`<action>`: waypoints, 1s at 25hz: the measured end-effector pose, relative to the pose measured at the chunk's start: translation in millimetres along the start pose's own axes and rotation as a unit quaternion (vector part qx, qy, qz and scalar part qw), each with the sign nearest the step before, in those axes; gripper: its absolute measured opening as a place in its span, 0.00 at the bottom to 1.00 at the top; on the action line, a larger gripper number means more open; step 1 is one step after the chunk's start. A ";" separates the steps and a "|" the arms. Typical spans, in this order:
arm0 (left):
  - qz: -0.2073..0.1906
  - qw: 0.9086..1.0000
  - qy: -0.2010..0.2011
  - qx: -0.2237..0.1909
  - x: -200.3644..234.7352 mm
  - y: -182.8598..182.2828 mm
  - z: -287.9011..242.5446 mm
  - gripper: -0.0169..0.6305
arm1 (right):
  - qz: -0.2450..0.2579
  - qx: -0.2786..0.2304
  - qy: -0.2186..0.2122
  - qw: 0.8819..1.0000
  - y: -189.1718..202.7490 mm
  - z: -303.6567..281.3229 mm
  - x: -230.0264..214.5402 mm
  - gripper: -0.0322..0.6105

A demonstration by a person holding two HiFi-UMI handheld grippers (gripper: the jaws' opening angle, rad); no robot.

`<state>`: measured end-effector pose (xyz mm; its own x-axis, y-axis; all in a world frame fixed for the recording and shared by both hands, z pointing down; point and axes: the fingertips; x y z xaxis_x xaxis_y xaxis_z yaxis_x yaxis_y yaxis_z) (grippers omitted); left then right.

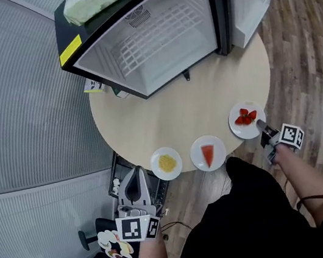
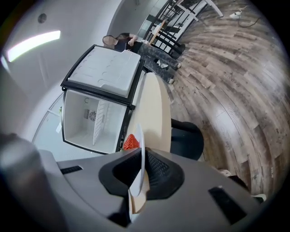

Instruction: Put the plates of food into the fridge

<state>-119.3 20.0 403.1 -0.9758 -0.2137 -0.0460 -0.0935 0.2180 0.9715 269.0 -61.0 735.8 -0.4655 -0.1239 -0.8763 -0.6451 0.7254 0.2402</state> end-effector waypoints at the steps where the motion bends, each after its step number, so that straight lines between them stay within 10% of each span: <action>1: -0.002 1.000 -0.001 -0.002 -0.6 -2.6 0.2 0.03 | -0.002 0.000 -0.010 1.000 -1.9 -1.2 3.9 0.09; 25: 0.008 0.995 -0.080 -0.053 35.5 -34.9 -7.5 0.03 | -0.006 0.055 -0.143 0.988 -39.9 -76.9 178.5 0.09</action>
<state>-149.2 -2.3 369.3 -0.9968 -0.0555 -0.0574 -0.0636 0.1161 0.9912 165.0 -164.1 601.9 -0.2574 0.0529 -0.9649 -0.5720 0.7964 0.1963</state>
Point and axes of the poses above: the fingertips, and each gripper's own axes: z backward along the fingers, x to its left, y out of its underside, and after that the axes turned 2 degrees about -x, right-handed
